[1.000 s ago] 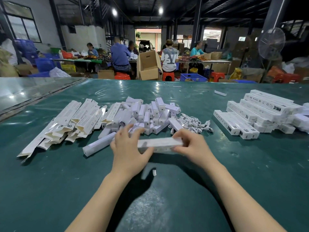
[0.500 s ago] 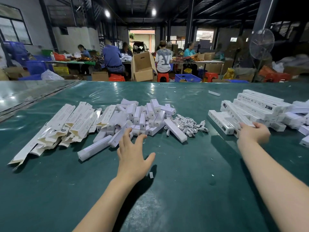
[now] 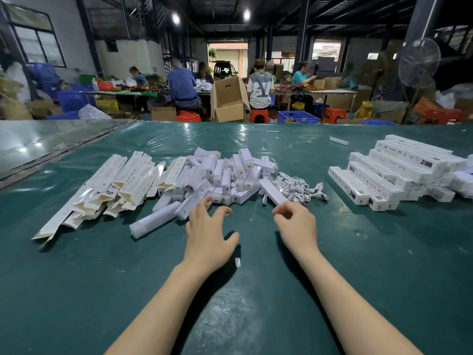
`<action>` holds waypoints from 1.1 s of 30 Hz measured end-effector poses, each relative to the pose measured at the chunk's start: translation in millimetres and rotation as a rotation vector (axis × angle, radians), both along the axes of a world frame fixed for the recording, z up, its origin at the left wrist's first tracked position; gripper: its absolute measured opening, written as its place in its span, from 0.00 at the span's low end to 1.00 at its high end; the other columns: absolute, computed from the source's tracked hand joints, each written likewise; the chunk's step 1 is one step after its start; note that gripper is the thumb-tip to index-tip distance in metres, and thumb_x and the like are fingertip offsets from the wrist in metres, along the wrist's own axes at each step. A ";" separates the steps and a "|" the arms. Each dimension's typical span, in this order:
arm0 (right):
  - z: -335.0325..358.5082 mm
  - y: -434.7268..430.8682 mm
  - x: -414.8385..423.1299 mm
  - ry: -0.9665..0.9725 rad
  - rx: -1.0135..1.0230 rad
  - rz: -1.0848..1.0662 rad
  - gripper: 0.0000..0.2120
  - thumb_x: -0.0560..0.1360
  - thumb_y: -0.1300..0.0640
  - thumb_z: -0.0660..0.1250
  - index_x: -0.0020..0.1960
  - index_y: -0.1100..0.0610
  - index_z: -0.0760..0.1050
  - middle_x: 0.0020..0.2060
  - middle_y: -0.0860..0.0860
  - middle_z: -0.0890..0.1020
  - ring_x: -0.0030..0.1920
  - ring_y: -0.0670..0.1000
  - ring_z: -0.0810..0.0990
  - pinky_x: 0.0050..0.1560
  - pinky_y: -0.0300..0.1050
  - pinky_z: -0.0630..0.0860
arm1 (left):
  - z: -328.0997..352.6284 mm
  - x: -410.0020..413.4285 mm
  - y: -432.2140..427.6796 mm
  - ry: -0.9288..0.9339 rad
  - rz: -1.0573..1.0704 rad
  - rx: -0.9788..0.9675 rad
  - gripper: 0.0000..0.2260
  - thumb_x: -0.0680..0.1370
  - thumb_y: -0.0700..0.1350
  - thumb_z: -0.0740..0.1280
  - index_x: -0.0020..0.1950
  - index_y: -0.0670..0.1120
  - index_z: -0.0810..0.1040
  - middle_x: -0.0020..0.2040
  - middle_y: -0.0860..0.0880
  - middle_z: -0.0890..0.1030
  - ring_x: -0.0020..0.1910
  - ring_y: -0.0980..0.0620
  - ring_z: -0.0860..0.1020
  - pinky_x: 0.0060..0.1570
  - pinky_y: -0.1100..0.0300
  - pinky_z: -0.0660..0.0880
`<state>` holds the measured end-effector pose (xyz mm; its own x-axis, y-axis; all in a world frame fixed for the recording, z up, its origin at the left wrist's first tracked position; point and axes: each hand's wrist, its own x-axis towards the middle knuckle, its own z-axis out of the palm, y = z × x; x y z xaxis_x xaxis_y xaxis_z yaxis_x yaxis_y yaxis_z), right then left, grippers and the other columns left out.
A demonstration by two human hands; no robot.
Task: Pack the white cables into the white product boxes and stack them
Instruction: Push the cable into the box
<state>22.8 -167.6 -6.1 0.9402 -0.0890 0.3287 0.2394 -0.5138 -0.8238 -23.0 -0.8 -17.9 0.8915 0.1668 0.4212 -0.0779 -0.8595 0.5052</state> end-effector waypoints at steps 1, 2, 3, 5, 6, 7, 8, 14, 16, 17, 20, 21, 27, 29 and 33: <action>-1.7 5.2 -2.7 0.011 -0.100 0.075 0.09 0.69 0.65 0.64 0.39 0.53 0.77 0.42 0.50 0.80 0.44 0.50 0.75 0.45 0.40 0.67 | 2.3 1.5 3.6 0.007 0.020 0.000 0.19 0.72 0.49 0.68 0.62 0.52 0.71 0.70 0.48 0.56 0.68 0.51 0.53 0.65 0.52 0.54; -3.8 8.7 -4.2 0.033 -0.215 0.130 0.08 0.69 0.64 0.64 0.41 0.52 0.78 0.44 0.49 0.79 0.47 0.50 0.76 0.49 0.41 0.69 | 5.0 2.8 8.2 0.006 0.051 0.001 0.19 0.72 0.48 0.68 0.62 0.51 0.71 0.70 0.47 0.58 0.69 0.49 0.54 0.65 0.51 0.55; -5.6 10.4 -4.3 0.052 -0.324 0.160 0.08 0.70 0.62 0.64 0.43 0.52 0.79 0.45 0.49 0.79 0.49 0.51 0.75 0.53 0.43 0.69 | 7.6 4.2 14.7 -0.008 0.094 -0.002 0.19 0.72 0.47 0.68 0.62 0.50 0.71 0.69 0.46 0.60 0.69 0.48 0.56 0.65 0.51 0.57; -6.1 11.1 -3.5 0.066 -0.432 0.162 0.08 0.70 0.59 0.63 0.45 0.51 0.80 0.47 0.49 0.78 0.53 0.51 0.74 0.52 0.43 0.65 | 12.6 6.9 32.4 -0.064 0.195 -0.056 0.18 0.72 0.45 0.67 0.62 0.45 0.72 0.66 0.44 0.65 0.67 0.44 0.61 0.63 0.51 0.61; -5.3 11.4 -3.6 0.063 -0.447 0.156 0.09 0.71 0.59 0.63 0.45 0.50 0.80 0.48 0.48 0.78 0.53 0.51 0.73 0.51 0.43 0.64 | 14.6 7.5 41.9 -0.097 0.241 -0.116 0.17 0.73 0.44 0.66 0.61 0.44 0.72 0.65 0.43 0.68 0.65 0.44 0.64 0.61 0.51 0.63; -4.5 12.1 -4.1 0.051 -0.460 0.153 0.09 0.71 0.59 0.62 0.45 0.50 0.80 0.48 0.48 0.78 0.54 0.52 0.73 0.51 0.44 0.63 | 16.2 8.1 51.0 -0.122 0.284 -0.181 0.16 0.74 0.44 0.66 0.61 0.42 0.72 0.63 0.42 0.70 0.64 0.44 0.66 0.59 0.52 0.64; -4.0 12.8 -4.5 0.038 -0.480 0.157 0.09 0.71 0.59 0.62 0.45 0.50 0.80 0.49 0.49 0.78 0.54 0.52 0.73 0.52 0.44 0.64 | 17.4 9.1 59.1 -0.131 0.329 -0.224 0.16 0.74 0.44 0.65 0.61 0.41 0.72 0.62 0.42 0.72 0.63 0.44 0.67 0.58 0.52 0.65; -6.2 13.6 -4.2 0.034 -0.503 0.187 0.10 0.71 0.59 0.61 0.46 0.50 0.79 0.50 0.49 0.78 0.55 0.52 0.73 0.53 0.44 0.63 | 19.6 16.1 96.1 0.011 0.592 -0.227 0.19 0.73 0.45 0.66 0.63 0.43 0.72 0.71 0.40 0.57 0.67 0.39 0.62 0.63 0.47 0.63; -5.7 13.6 -3.9 0.034 -0.490 0.187 0.09 0.71 0.59 0.61 0.46 0.51 0.80 0.49 0.49 0.78 0.54 0.52 0.73 0.52 0.44 0.63 | 24.2 18.3 104.0 0.093 0.620 -0.210 0.21 0.72 0.45 0.67 0.65 0.44 0.71 0.73 0.41 0.51 0.66 0.36 0.63 0.63 0.46 0.64; -5.2 13.5 -4.2 0.036 -0.476 0.189 0.09 0.71 0.60 0.61 0.45 0.51 0.80 0.48 0.49 0.78 0.53 0.52 0.74 0.51 0.43 0.63 | 28.3 20.1 107.0 0.135 0.614 -0.215 0.22 0.72 0.45 0.67 0.66 0.45 0.70 0.73 0.42 0.49 0.65 0.36 0.65 0.61 0.46 0.65; -4.4 13.2 -4.4 0.043 -0.458 0.195 0.10 0.71 0.60 0.61 0.44 0.52 0.80 0.46 0.49 0.78 0.52 0.52 0.74 0.51 0.43 0.64 | 41.3 28.0 118.7 0.289 0.532 -0.180 0.18 0.73 0.43 0.65 0.64 0.47 0.72 0.69 0.41 0.62 0.59 0.38 0.71 0.56 0.50 0.69; -4.4 13.2 -4.1 0.045 -0.463 0.196 0.10 0.71 0.60 0.61 0.44 0.52 0.80 0.46 0.49 0.78 0.52 0.52 0.74 0.50 0.43 0.64 | 45.1 30.9 122.2 0.344 0.471 -0.137 0.14 0.73 0.42 0.64 0.58 0.46 0.75 0.62 0.41 0.70 0.55 0.41 0.72 0.54 0.51 0.70; -3.0 13.5 -4.1 0.052 -0.425 0.192 0.09 0.71 0.61 0.61 0.43 0.53 0.80 0.46 0.48 0.80 0.51 0.52 0.76 0.53 0.45 0.67 | 52.7 35.8 127.5 0.321 0.490 -0.169 0.09 0.75 0.44 0.64 0.45 0.38 0.76 0.44 0.41 0.76 0.43 0.43 0.73 0.40 0.56 0.67; -2.4 13.2 -4.5 0.049 -0.398 0.189 0.09 0.71 0.61 0.61 0.42 0.53 0.80 0.45 0.47 0.82 0.50 0.51 0.76 0.55 0.46 0.69 | 47.4 33.3 124.2 0.252 0.473 -0.178 0.07 0.75 0.45 0.63 0.42 0.42 0.76 0.41 0.43 0.75 0.41 0.45 0.72 0.41 0.56 0.67; -2.5 13.9 -3.1 0.049 -0.332 0.194 0.08 0.71 0.62 0.61 0.41 0.54 0.79 0.42 0.48 0.83 0.47 0.51 0.78 0.51 0.45 0.72 | 41.7 22.3 108.8 -0.034 0.484 -0.241 0.08 0.75 0.41 0.63 0.49 0.40 0.80 0.50 0.42 0.78 0.48 0.43 0.75 0.46 0.55 0.69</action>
